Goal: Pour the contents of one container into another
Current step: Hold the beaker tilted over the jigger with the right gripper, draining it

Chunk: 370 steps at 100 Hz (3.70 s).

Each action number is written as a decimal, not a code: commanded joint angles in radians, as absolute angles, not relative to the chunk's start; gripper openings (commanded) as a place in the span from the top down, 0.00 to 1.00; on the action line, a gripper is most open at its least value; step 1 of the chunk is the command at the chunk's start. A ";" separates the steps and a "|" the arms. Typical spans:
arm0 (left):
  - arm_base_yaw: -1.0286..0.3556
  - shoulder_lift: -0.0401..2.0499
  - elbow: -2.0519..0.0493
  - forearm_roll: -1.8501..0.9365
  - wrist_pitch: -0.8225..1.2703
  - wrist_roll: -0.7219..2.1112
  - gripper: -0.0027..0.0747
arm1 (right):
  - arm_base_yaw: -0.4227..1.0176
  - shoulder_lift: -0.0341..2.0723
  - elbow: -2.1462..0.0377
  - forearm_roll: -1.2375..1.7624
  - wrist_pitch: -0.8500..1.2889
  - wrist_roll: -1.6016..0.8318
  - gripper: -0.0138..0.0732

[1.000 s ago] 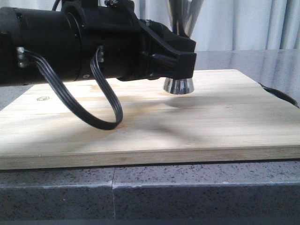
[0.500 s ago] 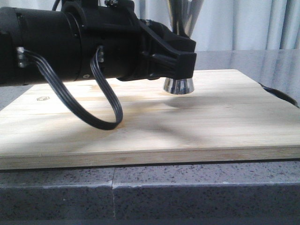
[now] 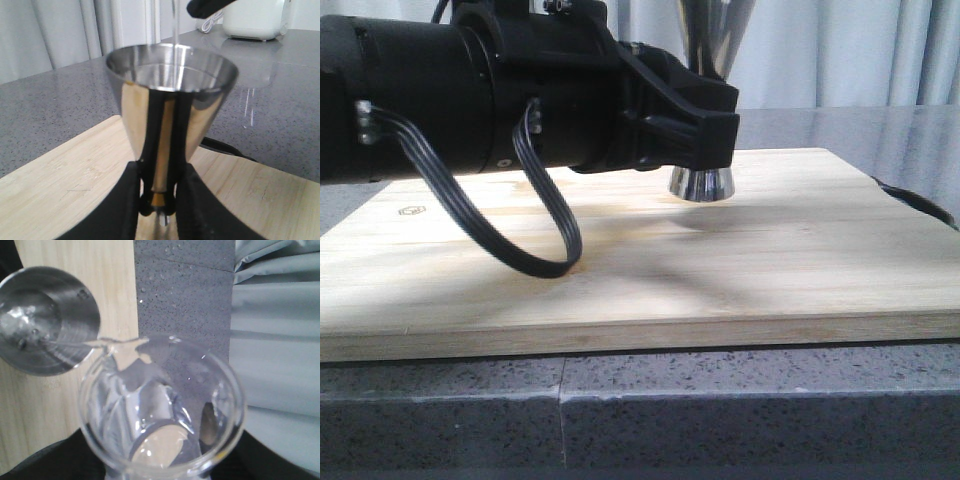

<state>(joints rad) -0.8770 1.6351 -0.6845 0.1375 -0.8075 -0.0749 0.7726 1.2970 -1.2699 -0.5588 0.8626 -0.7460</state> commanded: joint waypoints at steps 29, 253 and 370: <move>-0.883 1.602 -0.713 0.130 -0.894 -0.083 0.99 | 0.773 1.272 -1.308 -0.609 0.819 -0.775 0.60; -0.883 1.602 -0.713 0.130 -0.894 -0.083 0.99 | 0.795 1.272 -1.308 -0.631 0.823 -0.777 0.60; -0.883 1.602 -0.713 0.130 -0.894 -0.083 0.99 | 0.795 1.272 -1.308 -0.631 0.823 -0.820 0.60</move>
